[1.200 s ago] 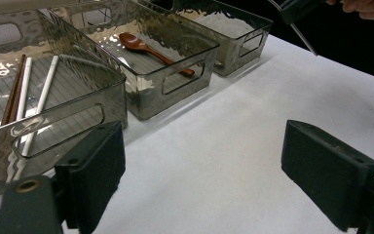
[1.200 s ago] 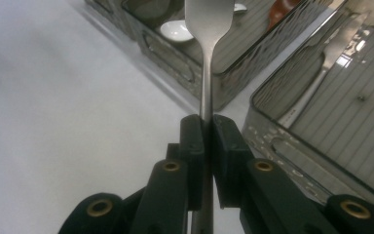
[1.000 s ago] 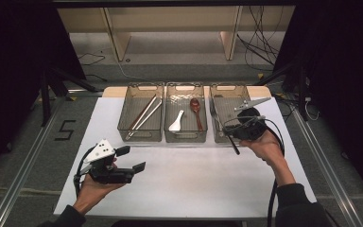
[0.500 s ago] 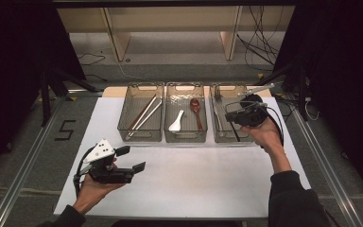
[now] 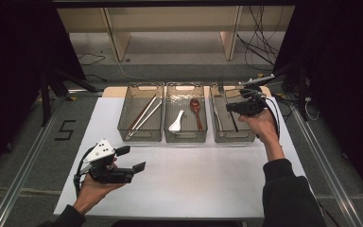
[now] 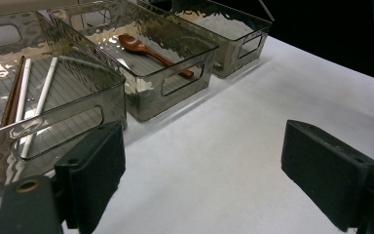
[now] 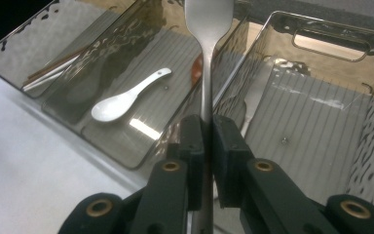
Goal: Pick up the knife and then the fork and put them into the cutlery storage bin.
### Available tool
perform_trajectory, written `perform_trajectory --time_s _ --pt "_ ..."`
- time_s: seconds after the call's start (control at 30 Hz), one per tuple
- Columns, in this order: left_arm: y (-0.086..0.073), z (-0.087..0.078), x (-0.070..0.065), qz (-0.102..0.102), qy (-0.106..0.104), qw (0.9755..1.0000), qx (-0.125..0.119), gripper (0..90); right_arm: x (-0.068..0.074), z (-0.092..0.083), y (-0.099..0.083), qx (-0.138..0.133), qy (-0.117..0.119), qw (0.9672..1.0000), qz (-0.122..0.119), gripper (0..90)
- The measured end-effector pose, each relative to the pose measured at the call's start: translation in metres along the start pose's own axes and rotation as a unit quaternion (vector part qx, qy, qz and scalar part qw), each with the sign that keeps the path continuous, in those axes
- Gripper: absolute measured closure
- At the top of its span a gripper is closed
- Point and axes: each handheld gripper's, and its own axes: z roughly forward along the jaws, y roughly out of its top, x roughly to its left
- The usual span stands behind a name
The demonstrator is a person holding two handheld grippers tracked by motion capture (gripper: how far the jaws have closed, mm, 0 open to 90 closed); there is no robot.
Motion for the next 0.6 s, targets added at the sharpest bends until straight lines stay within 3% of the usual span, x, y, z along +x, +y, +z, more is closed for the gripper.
perform_trajectory --time_s 0.13,0.6 --pt "0.0 0.0 0.0 -0.001 -0.001 1.0 -0.002 15.7 -0.002 0.005 0.004 -0.006 0.0 0.9999 0.011 84.3" --pt "0.0 -0.001 0.0 -0.001 -0.001 1.0 -0.003 15.7 -0.011 0.02 0.006 -0.004 -0.032 0.9984 0.046 84.3"
